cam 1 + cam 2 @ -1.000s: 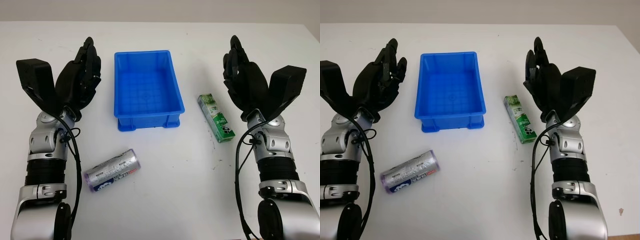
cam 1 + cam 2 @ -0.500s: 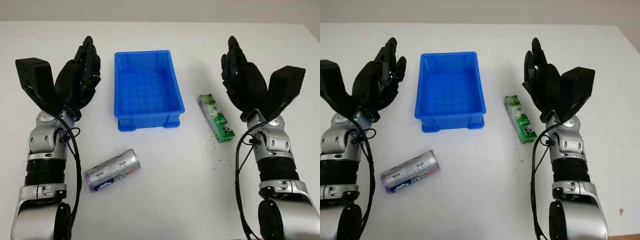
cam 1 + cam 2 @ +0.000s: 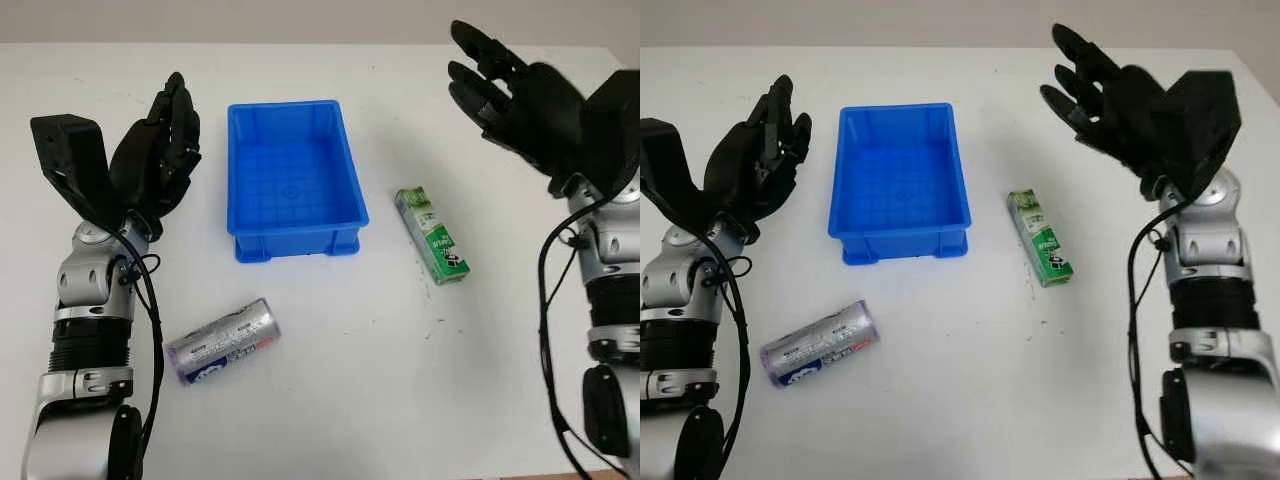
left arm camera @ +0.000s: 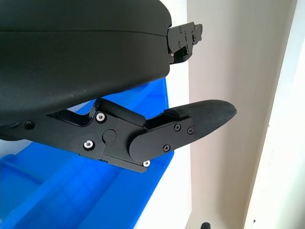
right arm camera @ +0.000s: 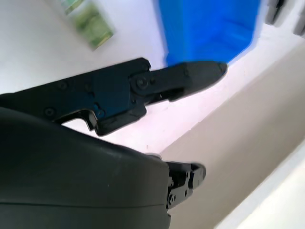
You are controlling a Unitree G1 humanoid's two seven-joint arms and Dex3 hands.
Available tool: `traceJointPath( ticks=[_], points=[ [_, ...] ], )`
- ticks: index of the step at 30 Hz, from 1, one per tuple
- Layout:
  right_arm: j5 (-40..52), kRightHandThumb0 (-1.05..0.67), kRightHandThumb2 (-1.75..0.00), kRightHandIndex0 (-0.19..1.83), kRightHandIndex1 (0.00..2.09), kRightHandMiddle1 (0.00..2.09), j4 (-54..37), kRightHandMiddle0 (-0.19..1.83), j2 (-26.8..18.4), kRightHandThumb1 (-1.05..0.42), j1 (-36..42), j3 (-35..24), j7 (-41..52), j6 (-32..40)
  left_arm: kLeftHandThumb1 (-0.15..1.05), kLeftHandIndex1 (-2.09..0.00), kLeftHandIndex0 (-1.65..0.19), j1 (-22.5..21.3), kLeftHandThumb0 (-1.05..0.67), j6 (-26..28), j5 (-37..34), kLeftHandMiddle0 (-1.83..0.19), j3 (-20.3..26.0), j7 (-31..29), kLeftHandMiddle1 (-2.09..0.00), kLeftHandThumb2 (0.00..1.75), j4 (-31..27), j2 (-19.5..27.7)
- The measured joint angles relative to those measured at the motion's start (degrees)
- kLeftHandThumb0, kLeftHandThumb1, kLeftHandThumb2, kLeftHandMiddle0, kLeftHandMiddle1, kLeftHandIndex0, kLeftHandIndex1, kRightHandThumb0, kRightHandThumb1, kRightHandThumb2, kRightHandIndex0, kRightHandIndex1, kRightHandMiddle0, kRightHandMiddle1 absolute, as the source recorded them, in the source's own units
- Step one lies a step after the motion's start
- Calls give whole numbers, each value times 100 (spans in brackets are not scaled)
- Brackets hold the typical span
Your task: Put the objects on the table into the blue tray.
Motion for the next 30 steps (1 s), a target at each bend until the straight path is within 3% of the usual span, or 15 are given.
traceJointPath(
  ticks=[9,12,20,30],
  points=[
    [-2643,-45,-5,38,15,16,743,36,-1163,-80,-410,1314,-1097,-2623,105,0,19,0,-67,91,4,19,-4,33,0,76,1,-1],
    [-3288,-42,-6,40,15,14,1033,38,-1378,-82,-579,1605,-1642,-3190,105,0,19,-1,-67,95,5,19,-8,27,0,77,1,-1],
    [-5035,-39,-6,41,12,11,1085,38,-1930,-85,-1028,2355,-2937,-3815,105,0,19,-30,-68,91,105,19,-115,-39,0,78,76,17],
    [-6220,-28,-6,43,9,9,1145,39,-2024,-86,-1199,3010,-4922,-4298,105,0,19,-73,-70,-44,183,19,-130,-50,0,75,253,17]
  ],
)
